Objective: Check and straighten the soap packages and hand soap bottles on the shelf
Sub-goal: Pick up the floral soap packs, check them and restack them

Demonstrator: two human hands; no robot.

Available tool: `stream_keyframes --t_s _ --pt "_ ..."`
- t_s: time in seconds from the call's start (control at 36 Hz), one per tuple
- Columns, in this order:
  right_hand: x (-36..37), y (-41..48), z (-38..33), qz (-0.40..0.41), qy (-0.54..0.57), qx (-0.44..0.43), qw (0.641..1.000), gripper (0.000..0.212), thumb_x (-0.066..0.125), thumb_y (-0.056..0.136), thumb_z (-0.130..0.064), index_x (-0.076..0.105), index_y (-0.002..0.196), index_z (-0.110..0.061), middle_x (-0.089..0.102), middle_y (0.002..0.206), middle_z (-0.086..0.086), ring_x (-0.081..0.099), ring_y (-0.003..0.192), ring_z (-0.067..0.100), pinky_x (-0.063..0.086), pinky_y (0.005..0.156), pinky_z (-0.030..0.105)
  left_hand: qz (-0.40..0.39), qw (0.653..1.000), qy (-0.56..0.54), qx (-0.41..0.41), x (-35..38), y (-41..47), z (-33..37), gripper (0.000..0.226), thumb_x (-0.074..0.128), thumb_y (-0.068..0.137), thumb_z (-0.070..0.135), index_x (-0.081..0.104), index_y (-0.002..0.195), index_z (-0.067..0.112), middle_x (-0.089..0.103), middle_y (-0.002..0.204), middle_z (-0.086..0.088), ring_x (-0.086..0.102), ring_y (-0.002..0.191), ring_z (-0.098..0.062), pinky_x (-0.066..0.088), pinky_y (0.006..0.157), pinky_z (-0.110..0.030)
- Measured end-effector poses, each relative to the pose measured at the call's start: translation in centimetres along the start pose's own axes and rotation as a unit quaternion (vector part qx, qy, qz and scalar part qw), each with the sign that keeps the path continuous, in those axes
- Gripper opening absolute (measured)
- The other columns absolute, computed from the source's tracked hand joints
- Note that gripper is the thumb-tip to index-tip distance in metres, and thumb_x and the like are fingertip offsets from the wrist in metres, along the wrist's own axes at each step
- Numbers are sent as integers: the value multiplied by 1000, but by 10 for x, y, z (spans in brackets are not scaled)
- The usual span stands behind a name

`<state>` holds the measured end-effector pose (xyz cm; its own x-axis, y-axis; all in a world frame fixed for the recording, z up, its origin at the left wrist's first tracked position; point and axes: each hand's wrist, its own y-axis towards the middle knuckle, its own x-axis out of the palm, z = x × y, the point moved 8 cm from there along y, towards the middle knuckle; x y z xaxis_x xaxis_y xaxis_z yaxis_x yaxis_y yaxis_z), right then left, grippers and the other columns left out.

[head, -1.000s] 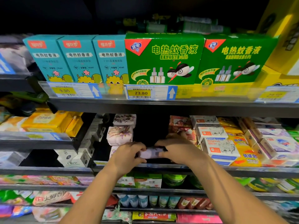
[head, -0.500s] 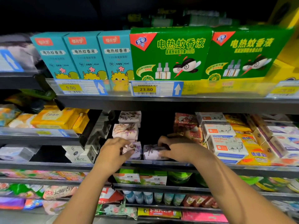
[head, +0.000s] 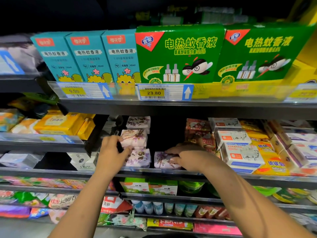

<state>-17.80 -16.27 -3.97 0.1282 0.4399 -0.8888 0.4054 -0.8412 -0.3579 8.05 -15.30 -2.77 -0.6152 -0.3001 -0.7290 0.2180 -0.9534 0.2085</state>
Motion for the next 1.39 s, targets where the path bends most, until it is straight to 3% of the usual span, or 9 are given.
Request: stream_keyframes --t_s 0.14,0.25,0.44,0.56,0.67,0.89,1.08,1.19,1.39 --pt "-3 2 1 -23 8 -5 1000 42 43 104 -43 41 146 -46 37 157 -6 40 138 24 36 113 39 -73 997 -28 -24 11 14 -2 74 79 81 34 40 142 18 42 135 -6 48 121 -23 40 99 -33" --pt "-18 3 -6 20 -44 -9 999 33 50 101 -38 54 134 -42 49 142 -6 45 130 22 31 114 43 -155 986 -65 -5 26 26 -7 88 82 70 59 42 143 30 48 138 5 52 123 -14 45 106 -43" --pt "-61 45 -32 126 12 -55 990 44 55 99 -41 47 142 -33 51 147 -2 49 132 23 43 106 35 -164 985 -18 47 26 42 -4 79 79 61 72 64 120 22 56 125 -3 63 104 -14 56 83 -29" --pt "-64 80 -37 147 77 -54 985 56 59 98 -34 38 150 -29 51 149 3 51 132 24 42 109 37 -156 985 30 60 23 44 3 69 87 64 45 55 120 20 60 117 -4 63 102 -21 55 85 -33" --pt "-67 106 -47 154 94 -64 982 57 59 99 -33 38 151 -23 49 149 3 49 133 23 37 102 22 -182 973 99 102 29 47 9 67 81 69 46 48 122 20 67 113 -5 64 103 -26 55 82 -38" --pt "-71 135 -47 185 112 -87 973 43 78 84 -20 60 123 -14 62 121 2 55 104 11 36 72 11 -203 956 140 157 33 52 10 78 73 81 49 39 146 22 47 146 -4 41 136 -27 39 110 -39" --pt "-69 144 -47 181 108 -96 973 40 80 81 -26 57 113 -20 60 112 1 59 102 19 44 81 29 -165 962 122 180 27 43 13 74 70 87 44 37 149 19 42 141 -4 36 135 -25 34 111 -35" --pt "-78 128 -29 186 79 -77 976 43 79 82 -29 55 118 -22 55 108 -3 54 95 13 37 74 25 -158 959 128 197 25 42 17 71 67 89 45 37 148 20 44 138 -4 39 132 -24 33 107 -32" --pt "-100 88 40 196 28 11 980 42 77 84 -31 54 118 -27 56 112 0 56 106 20 44 87 32 -181 954 115 209 58 36 56 67 64 88 51 39 146 27 44 143 -2 38 133 -22 35 104 -31"
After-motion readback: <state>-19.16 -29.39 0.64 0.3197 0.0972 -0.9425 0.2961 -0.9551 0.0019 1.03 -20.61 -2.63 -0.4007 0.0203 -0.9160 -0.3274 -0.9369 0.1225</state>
